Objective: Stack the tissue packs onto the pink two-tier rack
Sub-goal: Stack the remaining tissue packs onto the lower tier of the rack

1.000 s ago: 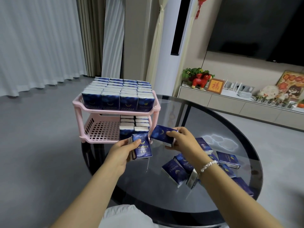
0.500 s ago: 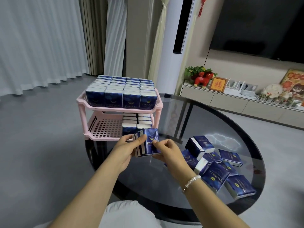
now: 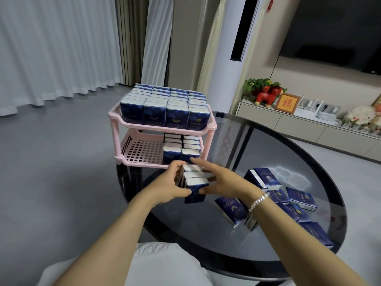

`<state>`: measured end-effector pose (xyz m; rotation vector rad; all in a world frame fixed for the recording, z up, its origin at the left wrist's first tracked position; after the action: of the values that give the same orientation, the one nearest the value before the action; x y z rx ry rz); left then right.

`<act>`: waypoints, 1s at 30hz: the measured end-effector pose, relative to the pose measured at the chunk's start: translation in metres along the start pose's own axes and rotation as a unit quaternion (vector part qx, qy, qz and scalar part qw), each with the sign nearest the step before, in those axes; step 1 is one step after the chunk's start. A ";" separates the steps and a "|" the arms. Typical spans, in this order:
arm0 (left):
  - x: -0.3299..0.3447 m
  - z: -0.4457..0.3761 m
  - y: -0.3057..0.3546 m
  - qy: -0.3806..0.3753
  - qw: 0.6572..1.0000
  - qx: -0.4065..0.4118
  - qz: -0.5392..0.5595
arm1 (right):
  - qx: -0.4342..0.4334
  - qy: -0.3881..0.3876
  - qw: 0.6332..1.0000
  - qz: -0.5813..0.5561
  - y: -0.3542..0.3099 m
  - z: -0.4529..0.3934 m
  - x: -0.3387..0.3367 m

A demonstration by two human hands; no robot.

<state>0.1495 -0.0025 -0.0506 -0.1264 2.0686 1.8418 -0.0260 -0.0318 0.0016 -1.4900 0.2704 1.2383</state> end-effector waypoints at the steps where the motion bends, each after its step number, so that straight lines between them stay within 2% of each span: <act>1: 0.000 0.001 0.000 -0.006 1.000 -0.003 -0.022 | 0.000 -0.009 1.000 0.030 -0.002 -0.002 -0.001; 5: 0.010 0.007 0.002 -0.027 0.994 -0.014 -0.108 | 0.013 -0.002 0.998 0.064 -0.004 -0.008 -0.001; 8: 0.017 0.008 0.005 -0.008 0.992 -0.004 -0.122 | 0.013 -0.007 0.994 0.106 -0.003 -0.012 0.000; 12: 0.021 0.009 0.008 0.002 0.976 -0.014 -0.218 | 0.019 -0.026 0.991 0.130 -0.003 -0.014 -0.002; 21: -0.024 0.019 0.021 0.016 0.994 -0.026 -0.103 | 0.012 -0.069 0.993 0.091 -0.039 -0.033 -0.008; 25: -0.057 0.027 0.016 0.021 0.991 -0.042 -0.123 | -0.004 -0.082 0.992 0.096 -0.063 -0.053 0.001; 30: -0.082 0.033 0.002 0.108 0.987 -0.028 -0.116 | -0.060 -0.045 0.995 0.067 -0.085 -0.079 0.013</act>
<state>0.2321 0.0156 -0.0248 -0.5806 2.0392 1.8078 0.0840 -0.0613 0.0274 -1.5327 0.2422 1.4461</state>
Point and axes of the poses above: each hand's wrist, its own z-axis away from the middle knuckle, its own x-axis out of the palm, y = z × x, the point moved 2 cm from there along -z, towards the middle knuckle, and after that the axes turned 10 degrees about x, right-handed, at the moved point
